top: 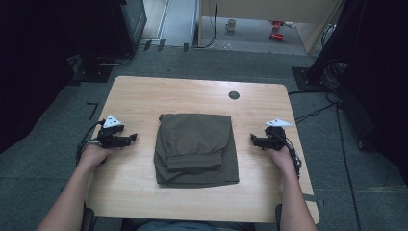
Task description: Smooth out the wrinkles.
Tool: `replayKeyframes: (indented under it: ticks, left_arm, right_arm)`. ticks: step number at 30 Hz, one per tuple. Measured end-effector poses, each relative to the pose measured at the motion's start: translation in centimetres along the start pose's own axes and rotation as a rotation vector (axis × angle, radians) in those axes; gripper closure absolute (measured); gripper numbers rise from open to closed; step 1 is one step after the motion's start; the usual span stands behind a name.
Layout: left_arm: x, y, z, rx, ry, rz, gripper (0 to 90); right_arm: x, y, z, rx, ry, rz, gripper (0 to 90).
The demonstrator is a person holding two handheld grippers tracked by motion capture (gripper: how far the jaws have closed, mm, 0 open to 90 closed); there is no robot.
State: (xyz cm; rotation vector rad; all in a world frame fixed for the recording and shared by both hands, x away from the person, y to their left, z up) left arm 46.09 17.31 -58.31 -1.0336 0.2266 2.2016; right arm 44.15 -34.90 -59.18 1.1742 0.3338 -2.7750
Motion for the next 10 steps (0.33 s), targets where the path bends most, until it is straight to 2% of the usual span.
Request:
replayKeyframes:
  ticks: [5,10]
  left_arm:
    - [-0.03,0.06,-0.04,-0.003,0.0,0.005,27.1]
    - [-0.05,0.09,-0.06,-0.005,0.0,0.008,26.6]
  right_arm:
    - [0.05,0.04,0.01,0.014,-0.001,-0.014,12.5]
    - [0.33,0.28,0.18,0.08,0.002,-0.071,7.6]
Point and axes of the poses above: each handheld gripper's, and its own axes: z roughly backward along the jaws, x roughly out of its underside, y roughly to its right, the point moved 10 cm from there along -z, roughly forward along the jaws, and after that the axes turned 10 degrees about -z, right-handed, at the moved point
